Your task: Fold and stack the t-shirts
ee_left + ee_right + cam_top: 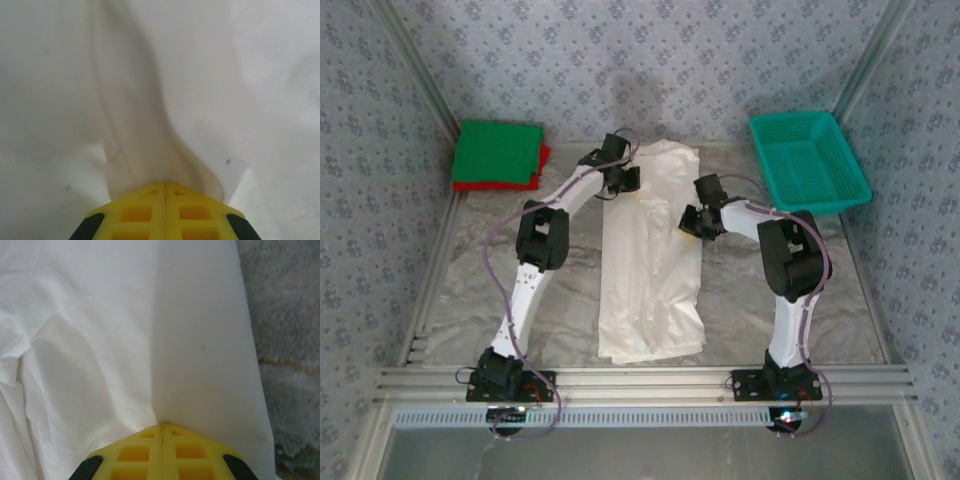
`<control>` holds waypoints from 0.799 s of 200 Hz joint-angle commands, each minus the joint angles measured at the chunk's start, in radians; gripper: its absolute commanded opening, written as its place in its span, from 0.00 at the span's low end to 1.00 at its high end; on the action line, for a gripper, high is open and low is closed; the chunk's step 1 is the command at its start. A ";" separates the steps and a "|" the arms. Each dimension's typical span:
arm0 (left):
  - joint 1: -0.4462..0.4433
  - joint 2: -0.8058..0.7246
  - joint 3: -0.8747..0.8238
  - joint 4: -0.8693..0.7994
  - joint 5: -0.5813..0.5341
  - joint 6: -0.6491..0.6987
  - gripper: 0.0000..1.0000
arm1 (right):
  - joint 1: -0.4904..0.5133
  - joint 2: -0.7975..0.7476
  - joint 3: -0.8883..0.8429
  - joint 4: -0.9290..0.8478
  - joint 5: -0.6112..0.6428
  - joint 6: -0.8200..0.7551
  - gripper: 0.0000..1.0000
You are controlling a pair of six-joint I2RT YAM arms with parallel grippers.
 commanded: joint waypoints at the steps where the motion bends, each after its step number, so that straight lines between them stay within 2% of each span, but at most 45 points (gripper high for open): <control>1: 0.063 -0.093 -0.115 0.014 -0.035 -0.035 0.00 | -0.034 0.061 0.034 -0.067 0.021 -0.009 0.00; 55: 0.090 -0.393 -0.416 0.162 -0.120 -0.018 0.00 | -0.027 -0.048 0.091 -0.143 -0.024 -0.025 0.00; 82: 0.085 -0.496 -0.550 0.244 -0.116 -0.050 0.00 | -0.032 -0.037 0.163 -0.180 -0.020 -0.084 0.00; 97: 0.073 -0.474 -0.551 0.242 -0.117 -0.039 0.00 | -0.040 0.025 0.245 -0.211 -0.038 -0.127 0.00; 115: 0.076 -0.396 -0.478 0.187 -0.087 -0.044 0.00 | -0.044 0.109 0.348 -0.231 -0.050 -0.155 0.00; 160: 0.077 -0.247 -0.335 0.172 -0.040 -0.130 0.00 | -0.056 0.235 0.459 -0.170 -0.022 -0.099 0.00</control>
